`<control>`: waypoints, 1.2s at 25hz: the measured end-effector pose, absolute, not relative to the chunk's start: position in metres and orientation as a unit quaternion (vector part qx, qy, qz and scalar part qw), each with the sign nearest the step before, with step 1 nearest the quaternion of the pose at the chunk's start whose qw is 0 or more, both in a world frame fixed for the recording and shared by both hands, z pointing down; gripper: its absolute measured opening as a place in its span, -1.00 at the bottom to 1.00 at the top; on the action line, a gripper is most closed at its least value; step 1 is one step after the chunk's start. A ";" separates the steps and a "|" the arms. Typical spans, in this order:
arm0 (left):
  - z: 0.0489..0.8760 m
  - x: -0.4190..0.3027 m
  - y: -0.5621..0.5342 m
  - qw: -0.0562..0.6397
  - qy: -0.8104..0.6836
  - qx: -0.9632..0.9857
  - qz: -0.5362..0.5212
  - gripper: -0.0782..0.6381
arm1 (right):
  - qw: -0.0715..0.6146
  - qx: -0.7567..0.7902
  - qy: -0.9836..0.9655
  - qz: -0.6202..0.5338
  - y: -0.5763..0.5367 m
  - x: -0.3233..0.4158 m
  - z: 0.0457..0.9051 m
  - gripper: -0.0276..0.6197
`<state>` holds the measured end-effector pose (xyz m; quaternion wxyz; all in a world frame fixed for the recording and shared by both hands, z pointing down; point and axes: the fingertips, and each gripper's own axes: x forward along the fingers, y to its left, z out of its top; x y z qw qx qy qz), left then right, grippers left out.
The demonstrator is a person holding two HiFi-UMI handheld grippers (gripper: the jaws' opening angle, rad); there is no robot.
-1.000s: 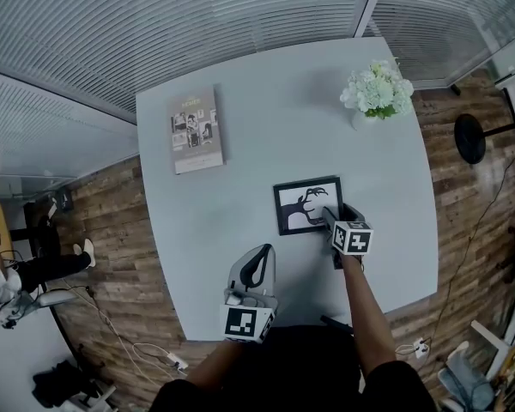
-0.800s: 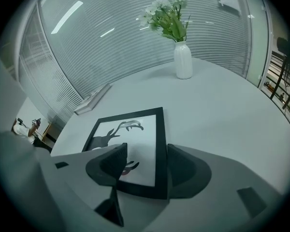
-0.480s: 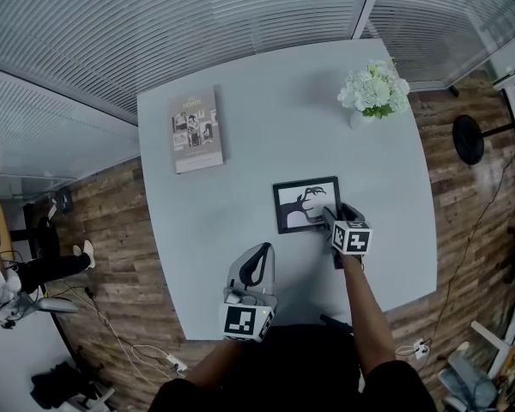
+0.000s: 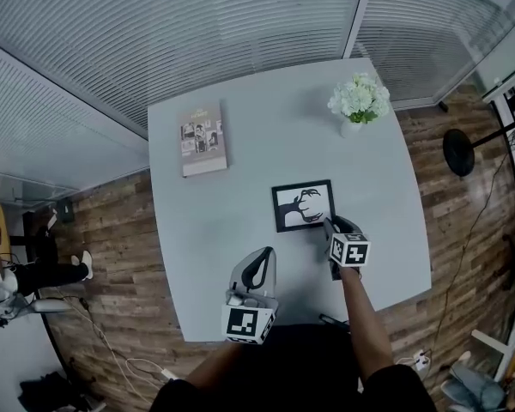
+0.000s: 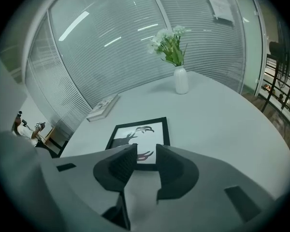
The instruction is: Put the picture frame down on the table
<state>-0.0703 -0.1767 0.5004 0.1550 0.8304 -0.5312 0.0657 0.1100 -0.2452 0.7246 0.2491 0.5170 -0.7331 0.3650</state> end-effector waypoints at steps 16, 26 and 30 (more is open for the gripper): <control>0.455 -0.083 -0.058 0.099 -0.518 0.849 0.017 -0.73 | 0.169 0.538 -0.767 0.306 -0.111 0.084 0.619 -0.84; 0.445 -0.101 -0.007 0.098 -0.519 0.849 0.019 -0.73 | 0.110 0.550 -0.793 0.238 -0.031 0.063 0.537 -0.88; 0.445 -0.106 -0.002 0.107 -0.529 0.842 0.016 -0.73 | 0.075 0.555 -0.796 0.229 -0.013 0.060 0.509 -0.88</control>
